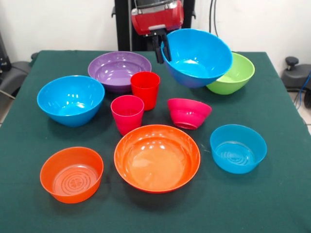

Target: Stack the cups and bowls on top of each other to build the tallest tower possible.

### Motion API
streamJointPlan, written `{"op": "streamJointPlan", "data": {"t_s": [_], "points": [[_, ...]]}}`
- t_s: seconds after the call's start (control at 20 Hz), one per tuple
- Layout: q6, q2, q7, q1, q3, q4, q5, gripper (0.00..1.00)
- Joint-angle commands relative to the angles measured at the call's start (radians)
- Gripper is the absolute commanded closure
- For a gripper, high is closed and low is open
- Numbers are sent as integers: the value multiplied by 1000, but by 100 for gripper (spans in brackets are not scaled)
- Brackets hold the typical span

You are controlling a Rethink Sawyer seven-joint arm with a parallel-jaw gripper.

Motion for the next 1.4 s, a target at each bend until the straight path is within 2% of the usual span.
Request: {"op": "streamJointPlan", "data": {"t_s": [0.05,0.35,0.5,0.6,0.7,1.0,1.4], "points": [[89,-13,100,-15,129,46,48,100],[26,-14,135,-53,217,52,64,100],[-58,-15,149,-66,244,49,33,100],[-111,-17,149,-42,207,37,1,100],[-118,-3,142,-25,173,25,-11,100],[-48,60,82,28,67,-27,-26,100],[-38,84,49,84,-38,-47,-63,100]]}}
